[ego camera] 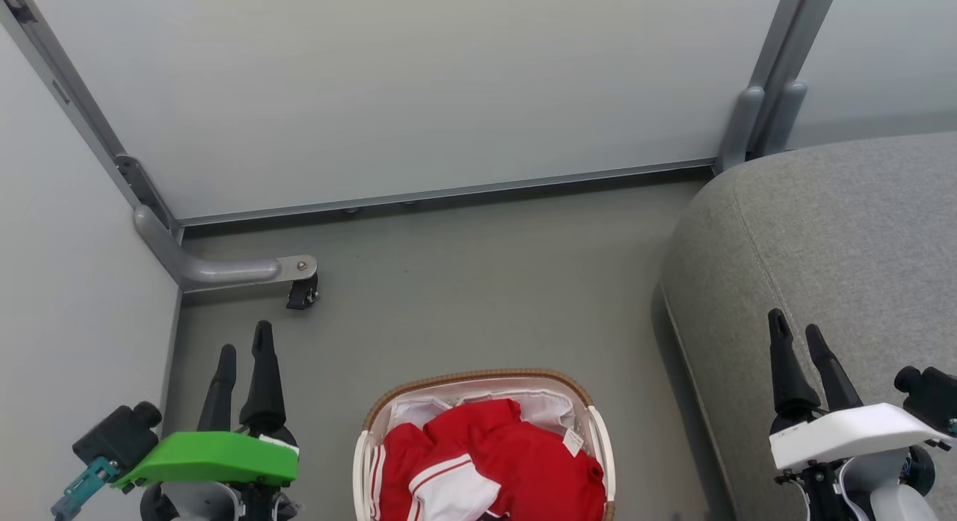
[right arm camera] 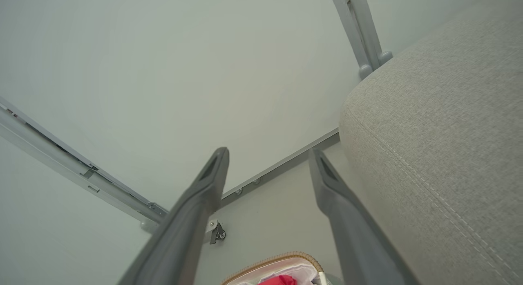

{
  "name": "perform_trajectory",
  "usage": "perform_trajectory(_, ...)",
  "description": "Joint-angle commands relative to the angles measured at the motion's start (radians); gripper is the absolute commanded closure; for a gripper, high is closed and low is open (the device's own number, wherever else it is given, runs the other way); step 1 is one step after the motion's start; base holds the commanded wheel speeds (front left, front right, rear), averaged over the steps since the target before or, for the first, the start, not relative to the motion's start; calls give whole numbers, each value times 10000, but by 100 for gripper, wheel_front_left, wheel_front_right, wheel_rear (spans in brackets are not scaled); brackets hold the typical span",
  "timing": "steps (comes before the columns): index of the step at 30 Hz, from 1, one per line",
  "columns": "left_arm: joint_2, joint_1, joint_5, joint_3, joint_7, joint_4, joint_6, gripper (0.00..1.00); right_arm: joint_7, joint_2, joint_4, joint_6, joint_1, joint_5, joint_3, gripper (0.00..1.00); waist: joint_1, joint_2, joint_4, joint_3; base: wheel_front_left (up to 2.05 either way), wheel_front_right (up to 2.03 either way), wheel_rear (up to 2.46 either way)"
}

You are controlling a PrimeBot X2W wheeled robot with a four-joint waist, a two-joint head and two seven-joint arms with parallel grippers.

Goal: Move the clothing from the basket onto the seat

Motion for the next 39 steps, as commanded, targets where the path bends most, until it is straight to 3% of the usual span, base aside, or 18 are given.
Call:
perform_trajectory(1,67,1,440,-30,-102,-64,69,0,-117,-76,-56,4,5,-399,10,0,1,0,1,2,0,0,0)
perform_trajectory(16,81,218,2145,-193,-503,457,148,0,-522,-95,141,4,104,-2235,2,0,1,0,27,-13,0,0,0)
perform_trajectory(39,97,314,3875,-466,-1029,1079,107,0,-1060,-117,241,5,244,-4549,-12,0,1,0,81,21,0,0,0)
